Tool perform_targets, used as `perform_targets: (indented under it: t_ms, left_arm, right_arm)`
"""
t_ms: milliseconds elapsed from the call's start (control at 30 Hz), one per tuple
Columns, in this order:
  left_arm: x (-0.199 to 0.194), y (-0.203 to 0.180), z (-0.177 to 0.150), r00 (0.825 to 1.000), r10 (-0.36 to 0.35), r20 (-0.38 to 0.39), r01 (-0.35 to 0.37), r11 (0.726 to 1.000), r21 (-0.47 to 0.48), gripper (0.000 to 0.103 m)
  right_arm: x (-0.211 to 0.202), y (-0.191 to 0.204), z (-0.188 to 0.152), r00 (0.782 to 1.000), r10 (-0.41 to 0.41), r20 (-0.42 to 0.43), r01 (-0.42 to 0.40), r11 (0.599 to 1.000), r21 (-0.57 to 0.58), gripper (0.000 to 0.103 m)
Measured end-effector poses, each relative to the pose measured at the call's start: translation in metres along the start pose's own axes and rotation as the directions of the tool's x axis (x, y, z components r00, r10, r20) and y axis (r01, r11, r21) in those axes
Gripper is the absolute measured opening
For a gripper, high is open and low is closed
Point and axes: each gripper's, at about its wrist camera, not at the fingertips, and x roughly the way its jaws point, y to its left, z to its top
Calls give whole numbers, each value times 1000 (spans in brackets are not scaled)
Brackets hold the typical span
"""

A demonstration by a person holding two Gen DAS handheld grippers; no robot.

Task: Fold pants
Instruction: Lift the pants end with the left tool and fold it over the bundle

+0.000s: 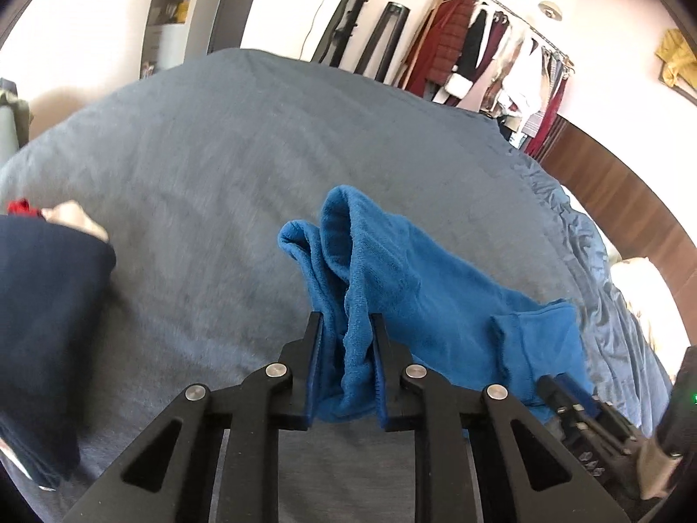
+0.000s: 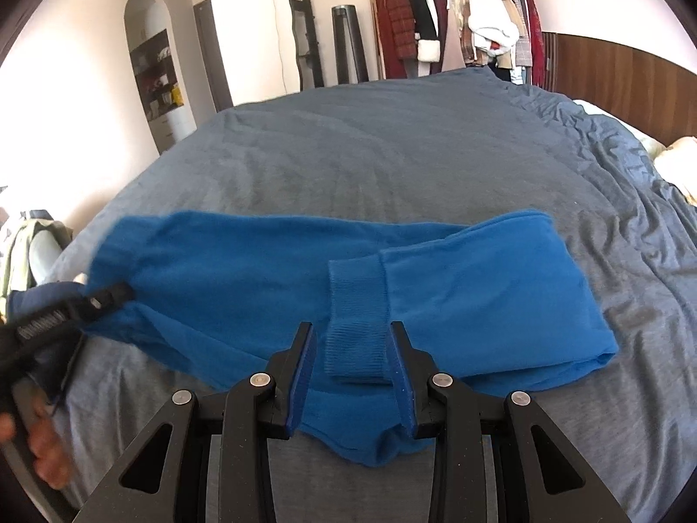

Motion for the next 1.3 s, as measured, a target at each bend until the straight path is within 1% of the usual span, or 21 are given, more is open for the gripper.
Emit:
perform_targets:
  t_ms: [100,167,333,467,600,733,833,867,967,1100,1167,1200,1300]
  left_arm:
    - [-8,-13,5,1000,17,22,-18,999,51,20]
    - [-8,-21,8,999,28,25,-29,997,70,20]
    - [-14,-29,12,999,15,32,-17,997,77,19]
    - [-20,-44,17,999,7,42,-12,993,114,19]
    - [-32,-69,26,998,-12,66,1,985,171,18]
    - [-41,-102,33,995,-30,95,6,970,244,16]
    - [-43,-123,36,993,-51,105,19,958,286,15]
    - [-43,-127,36,993,-57,106,24,955,294,14]
    - [-42,-138,38,992,-85,92,54,953,298,12]
    - [-37,-160,40,992,-111,64,84,942,325,12]
    - [-35,-173,40,991,-119,55,93,936,339,11]
    - [-34,-181,40,991,-124,51,98,932,350,11]
    - [-31,-210,37,989,-140,41,112,911,397,10]
  right_arm:
    - [10,-5,-1,999,-5,-45,6,1000,10,33]
    - [19,-10,-4,997,5,-75,-4,1000,17,28]
    - [30,-13,-10,994,-20,-106,19,1000,-9,23]
    - [35,-17,-13,992,-4,-127,6,1000,13,23]
    - [38,-22,-14,991,12,-136,-10,1000,14,23]
    - [40,-28,-13,989,36,-146,-33,999,23,23]
    - [31,-35,-9,990,77,-121,-74,997,36,23]
    - [24,-40,-7,991,92,-100,-87,995,54,23]
    - [14,-49,-3,992,106,-71,-100,991,87,23]
    - [-1,-62,-1,994,108,-35,-103,987,120,23]
    - [-7,-72,0,992,124,-14,-121,982,145,23]
    - [-9,-76,0,991,133,-6,-130,980,153,23]
    - [-13,-89,-1,994,110,3,-109,981,159,23]
